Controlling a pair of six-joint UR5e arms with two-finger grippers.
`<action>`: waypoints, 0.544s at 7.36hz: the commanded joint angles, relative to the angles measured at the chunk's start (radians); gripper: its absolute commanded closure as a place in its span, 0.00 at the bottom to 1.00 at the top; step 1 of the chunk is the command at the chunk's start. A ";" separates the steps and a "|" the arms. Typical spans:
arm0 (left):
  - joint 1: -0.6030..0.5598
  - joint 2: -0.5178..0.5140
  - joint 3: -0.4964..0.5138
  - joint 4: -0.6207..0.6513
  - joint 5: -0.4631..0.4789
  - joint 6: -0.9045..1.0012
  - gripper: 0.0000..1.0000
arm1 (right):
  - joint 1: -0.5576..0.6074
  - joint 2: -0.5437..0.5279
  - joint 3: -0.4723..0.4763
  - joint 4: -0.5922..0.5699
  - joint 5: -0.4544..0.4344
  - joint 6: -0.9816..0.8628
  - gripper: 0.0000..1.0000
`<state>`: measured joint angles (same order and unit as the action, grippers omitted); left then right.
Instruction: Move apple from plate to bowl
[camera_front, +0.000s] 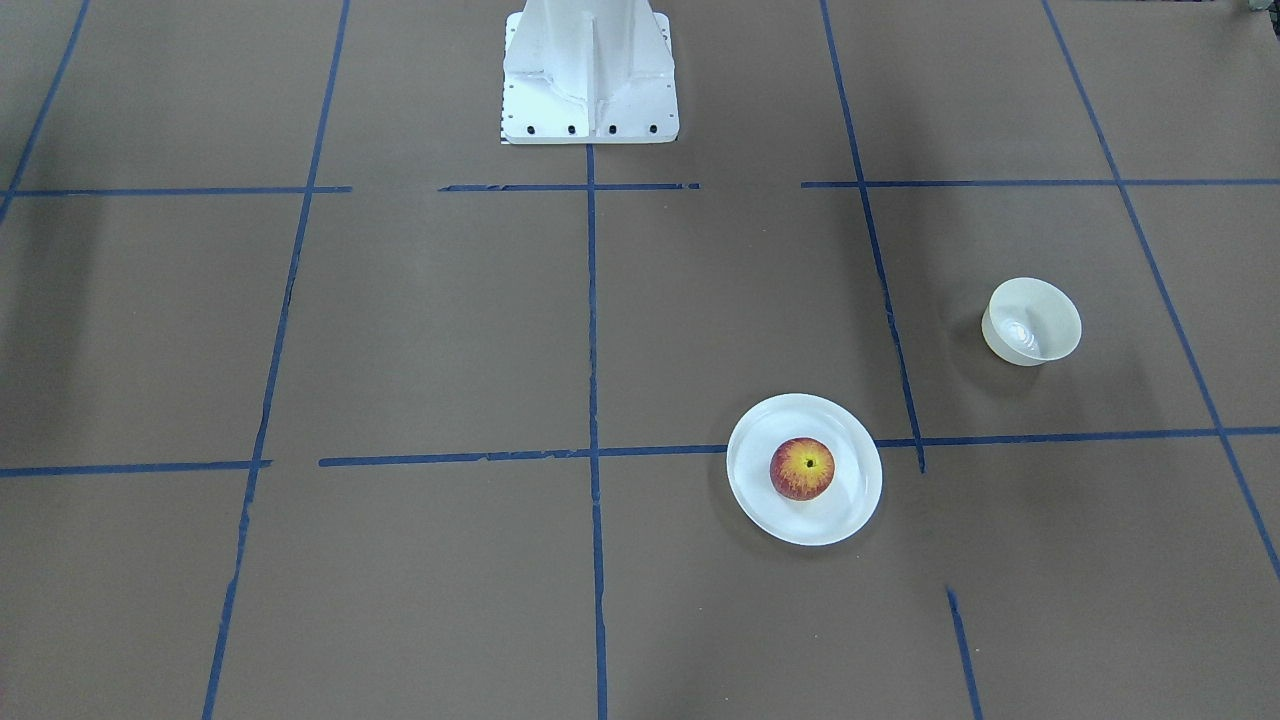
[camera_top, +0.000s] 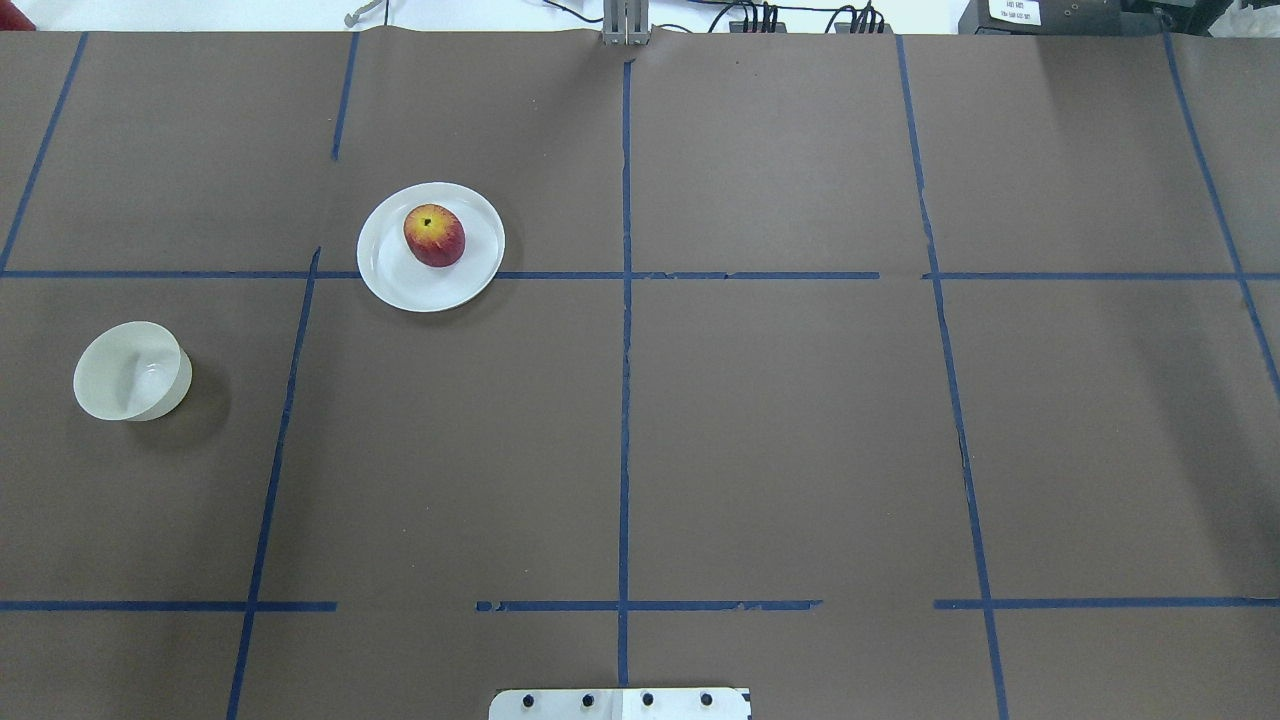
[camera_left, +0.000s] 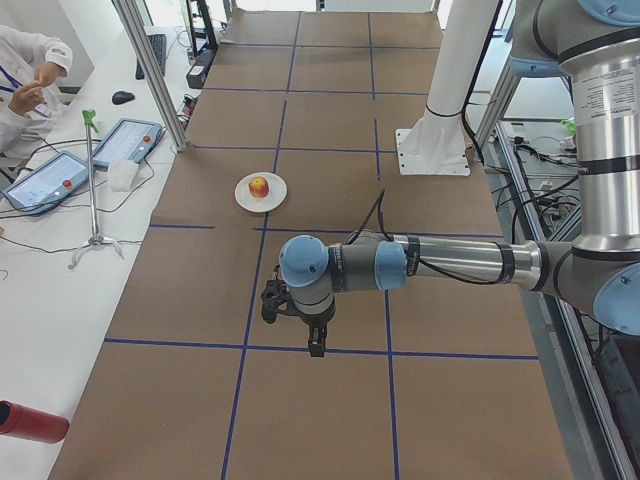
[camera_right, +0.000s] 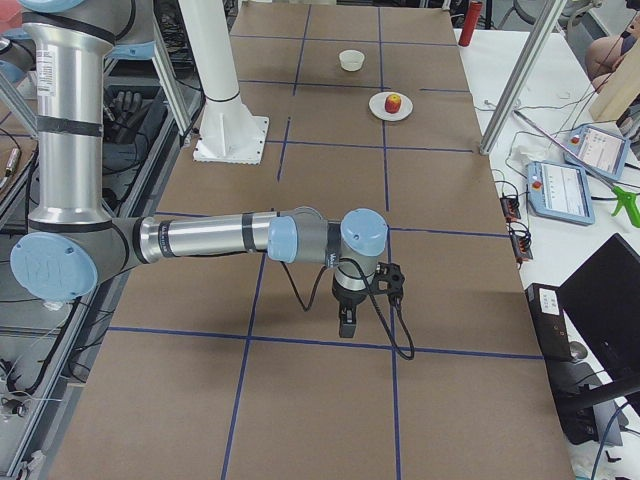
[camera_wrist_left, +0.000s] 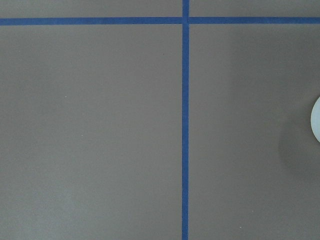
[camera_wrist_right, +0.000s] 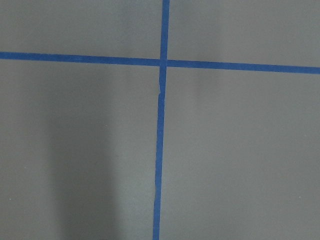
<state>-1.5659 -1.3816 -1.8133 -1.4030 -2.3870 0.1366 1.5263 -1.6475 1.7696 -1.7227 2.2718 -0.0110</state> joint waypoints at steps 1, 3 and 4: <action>0.001 -0.007 0.008 0.007 0.000 0.034 0.00 | 0.000 0.000 0.001 0.000 0.000 0.000 0.00; 0.003 -0.040 0.016 -0.004 0.003 0.028 0.00 | 0.000 0.000 0.001 0.000 0.000 -0.001 0.00; 0.080 -0.098 -0.001 -0.016 0.037 0.026 0.00 | 0.000 0.000 -0.001 0.000 0.000 0.000 0.00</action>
<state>-1.5455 -1.4256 -1.8021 -1.4066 -2.3765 0.1636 1.5263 -1.6475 1.7699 -1.7227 2.2718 -0.0114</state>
